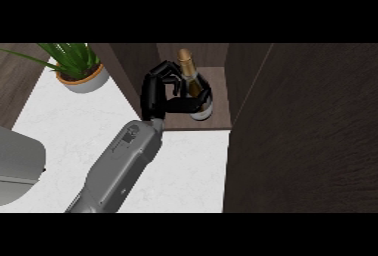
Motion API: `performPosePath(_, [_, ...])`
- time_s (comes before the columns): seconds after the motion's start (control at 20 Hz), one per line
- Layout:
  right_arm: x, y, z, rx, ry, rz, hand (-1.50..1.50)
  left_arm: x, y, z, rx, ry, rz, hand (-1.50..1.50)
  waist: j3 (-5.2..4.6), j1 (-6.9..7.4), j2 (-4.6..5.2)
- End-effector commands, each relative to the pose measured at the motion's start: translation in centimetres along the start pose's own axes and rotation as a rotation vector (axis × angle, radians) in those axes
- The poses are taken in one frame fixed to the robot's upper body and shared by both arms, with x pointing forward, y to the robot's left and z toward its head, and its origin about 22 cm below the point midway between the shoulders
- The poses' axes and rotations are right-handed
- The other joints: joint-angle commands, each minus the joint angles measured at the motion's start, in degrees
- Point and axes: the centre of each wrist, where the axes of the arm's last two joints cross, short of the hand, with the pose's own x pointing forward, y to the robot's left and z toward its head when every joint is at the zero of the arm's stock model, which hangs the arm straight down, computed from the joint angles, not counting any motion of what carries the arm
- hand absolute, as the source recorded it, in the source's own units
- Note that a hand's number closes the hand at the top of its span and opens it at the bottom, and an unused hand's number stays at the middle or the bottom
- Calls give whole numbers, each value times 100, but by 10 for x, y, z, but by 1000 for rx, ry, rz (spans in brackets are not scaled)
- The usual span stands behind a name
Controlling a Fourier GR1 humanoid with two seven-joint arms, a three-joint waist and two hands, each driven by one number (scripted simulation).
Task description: Pick up the wine, place it into the cabinet and close the cabinet
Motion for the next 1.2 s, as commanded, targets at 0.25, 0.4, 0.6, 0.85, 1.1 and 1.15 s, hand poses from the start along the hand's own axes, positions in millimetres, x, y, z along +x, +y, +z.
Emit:
performPosePath(0.25, [16, -6, 18, 34, -44, -21, -150, -6, 5, -28, 20, 20, -29, 150, 1, -12, 8])
performPosePath(0.4, [30, 5, 18, 57, -55, -10, -150, -12, 1, -31, 33, -5, -83, 150, -3, -73, 18])
performPosePath(0.6, [13, -6, 10, 44, -51, -24, -150, -5, -4, -46, 51, -79, -115, 150, -1, -101, 40])
performPosePath(0.85, [22, 4, 11, 44, -54, -39, -150, -8, 9, -53, 81, -92, -145, 150, -4, -62, 31])
performPosePath(1.1, [20, 5, 12, 72, -68, -37, -150, -11, 2, -56, 106, -77, -107, 150, -4, -168, 66])
performPosePath(1.15, [21, 7, 20, 45, -63, -40, -150, -11, 9, -59, 136, -66, -96, 150, -4, -185, 63])
